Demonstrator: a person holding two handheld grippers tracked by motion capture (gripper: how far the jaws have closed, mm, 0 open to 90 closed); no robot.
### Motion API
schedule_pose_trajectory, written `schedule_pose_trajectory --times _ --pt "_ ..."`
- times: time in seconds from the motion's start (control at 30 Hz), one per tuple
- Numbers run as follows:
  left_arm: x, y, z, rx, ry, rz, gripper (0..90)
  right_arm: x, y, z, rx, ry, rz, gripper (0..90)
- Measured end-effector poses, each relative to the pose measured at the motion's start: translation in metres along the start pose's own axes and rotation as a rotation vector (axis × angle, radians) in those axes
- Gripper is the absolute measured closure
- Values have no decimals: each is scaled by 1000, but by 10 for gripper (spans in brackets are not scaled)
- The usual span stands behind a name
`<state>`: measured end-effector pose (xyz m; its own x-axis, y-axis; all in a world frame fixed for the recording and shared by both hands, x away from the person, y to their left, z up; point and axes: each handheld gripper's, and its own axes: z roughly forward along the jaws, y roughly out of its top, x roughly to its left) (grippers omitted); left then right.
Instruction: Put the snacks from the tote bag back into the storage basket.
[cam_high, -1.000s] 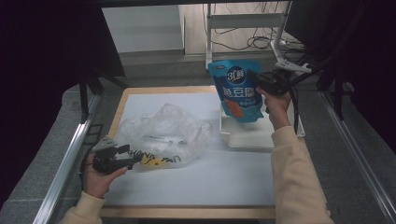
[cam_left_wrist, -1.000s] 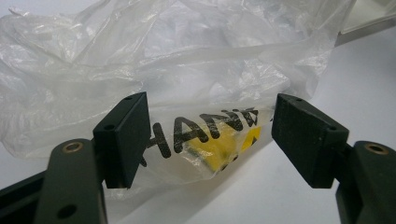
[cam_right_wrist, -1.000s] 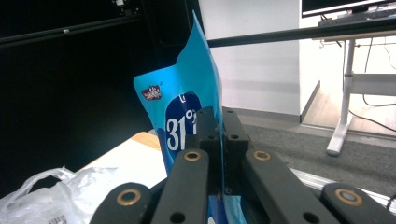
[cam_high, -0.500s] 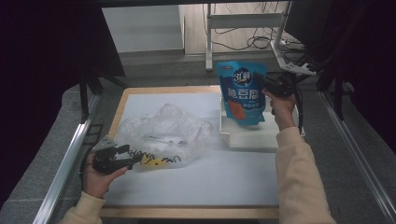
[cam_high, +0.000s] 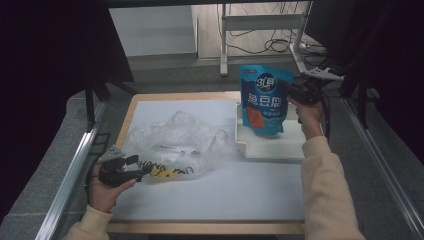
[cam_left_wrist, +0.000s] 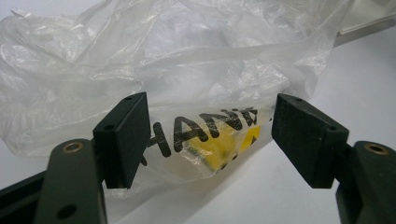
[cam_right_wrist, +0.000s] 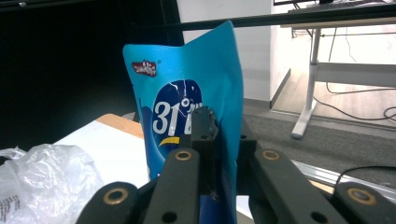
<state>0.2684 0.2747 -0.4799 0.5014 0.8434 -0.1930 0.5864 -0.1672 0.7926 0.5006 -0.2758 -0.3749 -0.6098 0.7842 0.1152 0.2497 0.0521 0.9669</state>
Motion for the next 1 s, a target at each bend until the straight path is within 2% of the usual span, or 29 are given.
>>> schedule_pose_trajectory --times 0.53,0.7,0.77,0.8,0.87,0.93,1.0 --pt "-1 0 0 0 -6 1 288 -2 -3 -10 24 -43 4 716" --pt "-1 1 2 2 -8 -1 288 0 -1 -12 22 -52 -5 627" --pt "-1 1 2 4 -8 0 288 4 0 -12 19 -77 -5 529" --pt "-1 1 2 3 -8 1 288 4 0 -12 19 -77 -5 529" --pt "-1 2 1 3 -4 -1 287 8 1 -13 20 -99 -9 454" --pt "-2 2 0 -1 -2 7 287 10 1 -14 13 -123 -17 428" --pt "-3 2 -2 -8 -4 6 287 10 0 -18 22 -134 7 400"
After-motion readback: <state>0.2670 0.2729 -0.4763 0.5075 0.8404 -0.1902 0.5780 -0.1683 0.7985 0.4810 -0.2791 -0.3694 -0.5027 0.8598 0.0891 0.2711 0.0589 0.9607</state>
